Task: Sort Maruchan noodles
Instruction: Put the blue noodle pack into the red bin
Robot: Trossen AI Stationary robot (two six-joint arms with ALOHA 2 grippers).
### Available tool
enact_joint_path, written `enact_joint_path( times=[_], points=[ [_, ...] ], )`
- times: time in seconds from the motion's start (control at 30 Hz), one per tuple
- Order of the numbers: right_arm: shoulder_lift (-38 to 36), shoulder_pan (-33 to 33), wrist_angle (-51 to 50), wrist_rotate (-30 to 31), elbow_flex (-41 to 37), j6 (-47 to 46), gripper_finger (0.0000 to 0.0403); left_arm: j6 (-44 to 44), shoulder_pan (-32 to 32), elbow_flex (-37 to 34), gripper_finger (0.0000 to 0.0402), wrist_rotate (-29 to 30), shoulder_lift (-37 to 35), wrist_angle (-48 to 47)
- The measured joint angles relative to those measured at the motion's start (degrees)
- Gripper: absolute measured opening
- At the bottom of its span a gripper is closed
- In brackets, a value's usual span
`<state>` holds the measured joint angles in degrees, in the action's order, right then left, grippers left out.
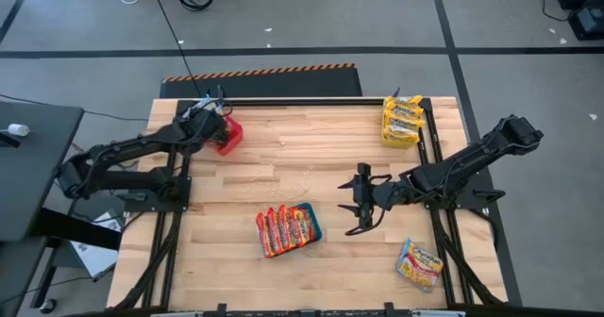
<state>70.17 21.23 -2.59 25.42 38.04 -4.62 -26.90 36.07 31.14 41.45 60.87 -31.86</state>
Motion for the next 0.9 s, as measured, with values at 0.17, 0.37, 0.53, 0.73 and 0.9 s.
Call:
enact_joint_path(
  times=[0.17,0.37,0.53,0.73,0.9],
  points=[
    [0.0,-0.01,-4.57,-1.19,2.41,3.43,0.0267,-1.64,-0.43,5.77,0.03,-2.87,-1.71,-9.59],
    [2.37,1.66,-15.44,1.44,9.08,5.74,0.0298,-4.8,-5.11,10.08,0.0306,-5.5,-4.96,-13.79],
    [12.54,6.69,-27.91,0.56,19.19,1.67,0.03,-13.08,-15.67,12.27,0.0306,-3.76,-10.9,-18.5],
    [25.13,12.67,-47.06,-0.37,35.46,-9.61,0.0299,-18.51,-34.17,12.76,0.0306,-2.91,-17.76,-17.37],
    [28.33,17.01,-59.13,0.13,38.99,-19.25,0.0295,-12.19,-51.49,10.7,0.0306,2.13,-18.03,-4.77]
  ],
)
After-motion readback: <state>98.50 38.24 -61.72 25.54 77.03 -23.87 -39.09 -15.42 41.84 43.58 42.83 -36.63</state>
